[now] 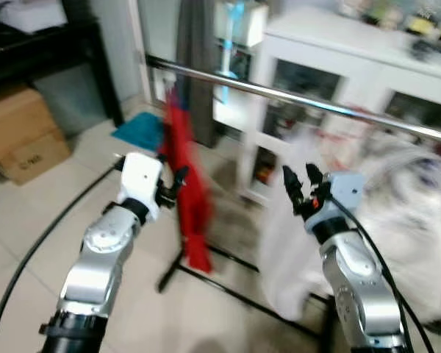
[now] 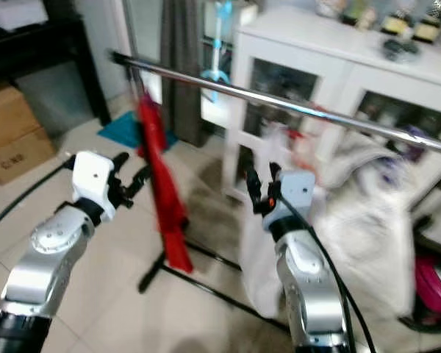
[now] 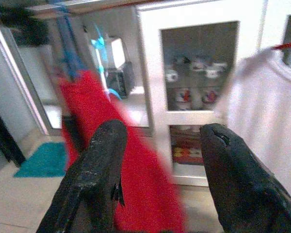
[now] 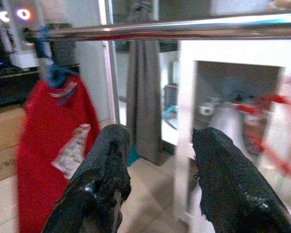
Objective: Hang hanger
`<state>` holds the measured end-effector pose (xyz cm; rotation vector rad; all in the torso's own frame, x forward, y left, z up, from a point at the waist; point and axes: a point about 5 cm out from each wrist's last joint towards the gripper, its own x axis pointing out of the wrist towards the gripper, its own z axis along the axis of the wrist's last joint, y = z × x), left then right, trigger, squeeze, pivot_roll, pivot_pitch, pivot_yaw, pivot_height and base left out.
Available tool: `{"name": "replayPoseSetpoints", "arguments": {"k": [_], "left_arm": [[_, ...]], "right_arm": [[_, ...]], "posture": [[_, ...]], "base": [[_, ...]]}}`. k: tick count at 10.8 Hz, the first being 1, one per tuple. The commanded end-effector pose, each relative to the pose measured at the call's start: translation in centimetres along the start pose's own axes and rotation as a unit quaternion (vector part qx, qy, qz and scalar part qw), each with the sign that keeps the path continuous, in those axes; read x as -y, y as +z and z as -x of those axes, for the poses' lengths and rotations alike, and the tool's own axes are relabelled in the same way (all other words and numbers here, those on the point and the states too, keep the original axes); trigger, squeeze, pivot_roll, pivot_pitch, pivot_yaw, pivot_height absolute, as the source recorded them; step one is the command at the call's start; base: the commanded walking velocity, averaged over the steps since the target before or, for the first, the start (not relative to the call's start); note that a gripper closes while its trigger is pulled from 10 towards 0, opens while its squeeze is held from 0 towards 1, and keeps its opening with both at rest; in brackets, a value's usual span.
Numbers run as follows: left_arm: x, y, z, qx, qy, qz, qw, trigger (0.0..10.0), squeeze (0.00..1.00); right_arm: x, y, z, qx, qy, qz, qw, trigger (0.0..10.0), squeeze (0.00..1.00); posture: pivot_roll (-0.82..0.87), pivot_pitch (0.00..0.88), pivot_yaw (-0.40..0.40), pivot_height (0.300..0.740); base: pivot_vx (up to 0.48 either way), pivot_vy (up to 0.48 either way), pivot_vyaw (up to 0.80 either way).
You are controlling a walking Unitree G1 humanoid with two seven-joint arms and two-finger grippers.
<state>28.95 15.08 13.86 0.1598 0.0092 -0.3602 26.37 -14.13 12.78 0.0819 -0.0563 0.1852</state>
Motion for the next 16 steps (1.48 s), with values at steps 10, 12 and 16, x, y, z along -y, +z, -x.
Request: {"name": "replayPoseSetpoints", "arguments": {"k": [10, 12, 16], "left_arm": [[-0.3, 0.0, -0.2, -0.012, 0.007, 0.008, 1.000, 10.0, 0.00], [0.6, 0.2, 0.1, 0.000, -0.040, 0.016, 0.999, 10.0, 0.00], [1.2, -0.4, 2.2, -0.038, -0.191, -0.014, 0.981, 10.0, 1.00]], "right_arm": [[-0.2, 0.6, -0.5, 0.008, 0.012, 0.004, 1.000, 10.0, 0.00], [-0.6, 1.1, -0.4, 0.021, 0.038, 0.002, 0.999, 10.0, 0.93], [-2.0, 2.5, -2.1, -0.023, 0.084, -0.001, 0.996, 10.0, 1.00]], "posture": [[-0.07, 0.000, 0.006, 0.740], [-0.07, 0.000, 0.004, 0.740], [-0.06, 0.000, 0.004, 0.740]], "base": [[0.157, 0.000, -0.14], [0.000, 0.000, 0.00], [0.000, 0.000, 0.00]]}}
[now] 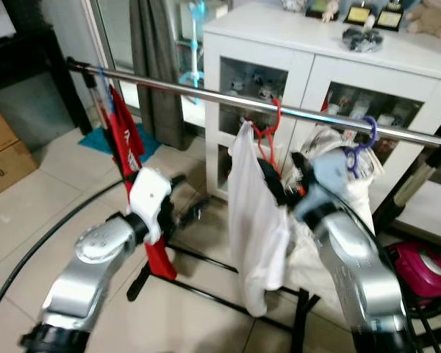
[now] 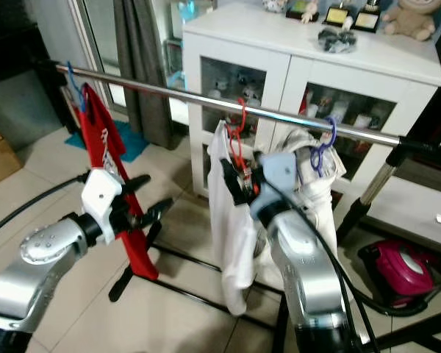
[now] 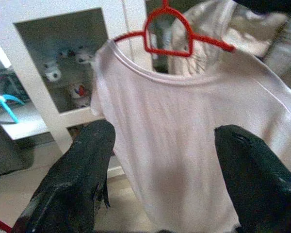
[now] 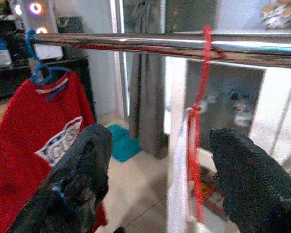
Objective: Hang hanger
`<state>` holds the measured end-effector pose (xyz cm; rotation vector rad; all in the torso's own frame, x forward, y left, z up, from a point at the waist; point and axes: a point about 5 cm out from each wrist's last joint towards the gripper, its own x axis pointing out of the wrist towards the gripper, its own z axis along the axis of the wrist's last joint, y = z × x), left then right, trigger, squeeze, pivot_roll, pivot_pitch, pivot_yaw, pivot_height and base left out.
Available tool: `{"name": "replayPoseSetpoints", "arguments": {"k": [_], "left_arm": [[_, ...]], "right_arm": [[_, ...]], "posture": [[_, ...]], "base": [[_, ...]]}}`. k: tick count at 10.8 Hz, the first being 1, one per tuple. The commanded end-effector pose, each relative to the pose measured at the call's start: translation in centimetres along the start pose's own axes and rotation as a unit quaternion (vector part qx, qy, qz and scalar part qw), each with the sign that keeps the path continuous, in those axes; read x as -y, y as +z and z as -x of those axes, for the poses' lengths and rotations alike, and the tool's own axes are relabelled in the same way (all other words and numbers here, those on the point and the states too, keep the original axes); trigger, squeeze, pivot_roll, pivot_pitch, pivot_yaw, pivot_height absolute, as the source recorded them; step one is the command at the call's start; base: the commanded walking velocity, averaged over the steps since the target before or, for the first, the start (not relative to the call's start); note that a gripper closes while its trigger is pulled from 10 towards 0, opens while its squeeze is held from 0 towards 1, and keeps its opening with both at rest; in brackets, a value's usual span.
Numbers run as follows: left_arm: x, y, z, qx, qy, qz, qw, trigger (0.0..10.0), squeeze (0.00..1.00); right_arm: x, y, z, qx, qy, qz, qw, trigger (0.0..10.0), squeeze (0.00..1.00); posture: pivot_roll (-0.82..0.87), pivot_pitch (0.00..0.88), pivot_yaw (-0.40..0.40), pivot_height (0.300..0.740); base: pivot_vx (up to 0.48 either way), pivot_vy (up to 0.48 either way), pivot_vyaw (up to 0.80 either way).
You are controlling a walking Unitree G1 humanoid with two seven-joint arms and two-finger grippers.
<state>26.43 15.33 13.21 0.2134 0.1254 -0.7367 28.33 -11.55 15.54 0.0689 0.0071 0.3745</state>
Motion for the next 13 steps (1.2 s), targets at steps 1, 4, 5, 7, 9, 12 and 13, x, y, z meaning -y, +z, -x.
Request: {"name": "replayPoseSetpoints", "arguments": {"k": [1, 4, 5, 7, 9, 12, 13], "left_arm": [[0.1, 0.2, 0.2, -0.004, -0.017, -0.006, 1.000, 10.0, 1.00], [0.1, -0.3, 1.3, -0.037, -0.056, -0.026, 0.997, 10.0, 0.00], [0.2, -0.3, 1.3, -0.037, -0.057, -0.026, 0.997, 10.0, 0.00], [0.4, -0.5, 1.5, -0.041, -0.049, -0.027, 0.998, 10.0, 0.00], [0.3, -0.7, 1.6, -0.044, -0.046, -0.027, 0.998, 10.0, 0.00], [0.4, -0.7, 1.3, -0.042, -0.048, -0.028, 0.998, 10.0, 0.00], [0.3, -0.7, 1.3, -0.042, -0.048, -0.028, 0.998, 10.0, 0.00]], "right_arm": [[0.4, 0.3, -0.3, -0.012, -0.003, -0.007, 1.000, 10.0, 1.00], [0.9, 1.2, -4.6, -0.075, -0.026, -0.037, 0.996, 10.0, 0.00], [1.1, 1.1, -4.9, -0.089, -0.033, -0.035, 0.995, 10.0, 0.00], [1.5, 0.4, -5.7, -0.130, -0.069, -0.030, 0.989, 10.0, 0.00], [1.2, 0.2, -6.0, -0.143, -0.071, -0.047, 0.986, 0.0, 0.00], [1.5, 0.4, -6.4, -0.145, -0.083, -0.055, 0.984, 0.0, 0.00], [1.5, 0.4, -6.5, -0.146, -0.081, -0.049, 0.985, 0.0, 0.00]], "posture": [[-0.06, 0.000, 0.006, 0.740], [-0.06, 0.000, 0.000, 0.740], [-0.06, 0.000, -0.004, 0.740], [-0.05, 0.000, -0.024, 0.740], [-0.05, 0.000, -0.026, 0.740], [-0.06, 0.000, -0.021, 0.740], [-0.05, 0.000, -0.022, 0.740]], "base": [[0.000, 0.000, 0.00], [0.000, 0.000, 0.00], [0.000, 0.000, 0.00], [0.000, 0.000, 0.00], [0.000, 0.000, 0.00], [0.000, 0.000, 0.00], [0.000, 0.000, 0.00]]}}
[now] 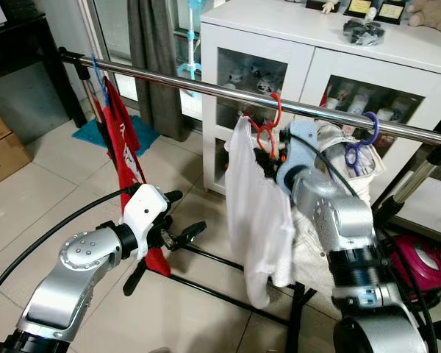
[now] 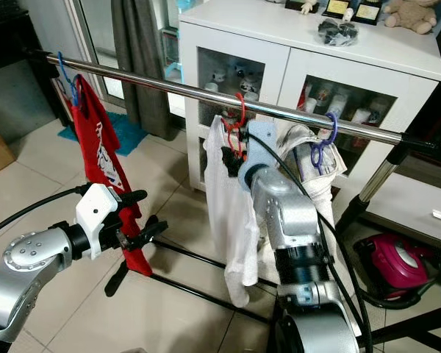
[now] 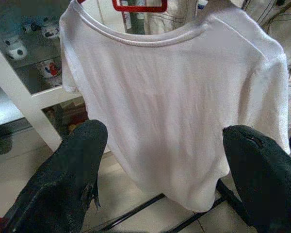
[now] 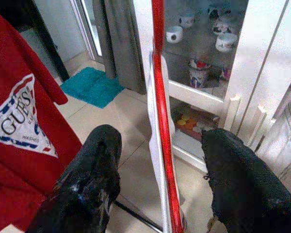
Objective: Hang hanger
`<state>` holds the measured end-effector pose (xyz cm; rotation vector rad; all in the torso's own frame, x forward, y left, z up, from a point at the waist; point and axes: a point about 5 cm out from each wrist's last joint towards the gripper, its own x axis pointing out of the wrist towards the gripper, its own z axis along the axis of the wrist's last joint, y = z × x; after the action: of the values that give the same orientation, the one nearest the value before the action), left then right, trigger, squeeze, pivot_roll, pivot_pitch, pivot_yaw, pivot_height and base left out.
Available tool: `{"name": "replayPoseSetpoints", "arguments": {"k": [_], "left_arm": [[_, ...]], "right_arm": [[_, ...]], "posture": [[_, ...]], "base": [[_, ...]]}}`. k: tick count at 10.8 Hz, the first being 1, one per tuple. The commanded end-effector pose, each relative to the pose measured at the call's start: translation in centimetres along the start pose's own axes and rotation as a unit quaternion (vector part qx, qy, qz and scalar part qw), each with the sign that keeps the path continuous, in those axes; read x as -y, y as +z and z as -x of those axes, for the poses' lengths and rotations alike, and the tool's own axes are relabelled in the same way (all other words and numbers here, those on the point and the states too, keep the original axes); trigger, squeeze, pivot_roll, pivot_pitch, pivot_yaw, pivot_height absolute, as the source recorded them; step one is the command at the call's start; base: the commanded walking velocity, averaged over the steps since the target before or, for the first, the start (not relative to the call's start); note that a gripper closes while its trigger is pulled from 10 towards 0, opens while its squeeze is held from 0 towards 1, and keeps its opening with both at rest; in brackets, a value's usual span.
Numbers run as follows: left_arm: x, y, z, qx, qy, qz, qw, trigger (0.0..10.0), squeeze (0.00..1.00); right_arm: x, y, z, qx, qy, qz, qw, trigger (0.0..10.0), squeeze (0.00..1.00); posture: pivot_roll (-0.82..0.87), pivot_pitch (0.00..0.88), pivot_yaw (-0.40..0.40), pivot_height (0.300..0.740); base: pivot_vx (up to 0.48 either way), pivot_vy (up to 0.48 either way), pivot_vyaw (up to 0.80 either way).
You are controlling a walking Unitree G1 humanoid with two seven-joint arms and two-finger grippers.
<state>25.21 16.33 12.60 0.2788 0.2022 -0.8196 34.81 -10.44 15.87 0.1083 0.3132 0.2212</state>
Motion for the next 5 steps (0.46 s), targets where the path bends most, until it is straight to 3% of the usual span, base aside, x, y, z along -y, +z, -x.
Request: {"name": "replayPoseSetpoints", "arguments": {"k": [1, 5], "left_arm": [[0.08, 0.23, -0.21, 0.000, -0.003, -0.009, 1.000, 10.0, 0.00], [0.10, 0.14, -0.37, -0.004, -0.001, -0.014, 1.000, 10.0, 0.00]], "right_arm": [[0.22, 0.15, -0.21, -0.002, -0.008, 0.012, 1.000, 0.0, 0.00], [0.06, 0.26, -0.89, -0.005, -0.014, 0.038, 0.999, 0.0, 0.00]], "posture": [[-0.05, 0.000, -0.023, 0.740], [-0.05, 0.000, -0.028, 0.740]], "base": [[0.000, 0.000, 0.00], [0.000, 0.000, 0.00]]}}
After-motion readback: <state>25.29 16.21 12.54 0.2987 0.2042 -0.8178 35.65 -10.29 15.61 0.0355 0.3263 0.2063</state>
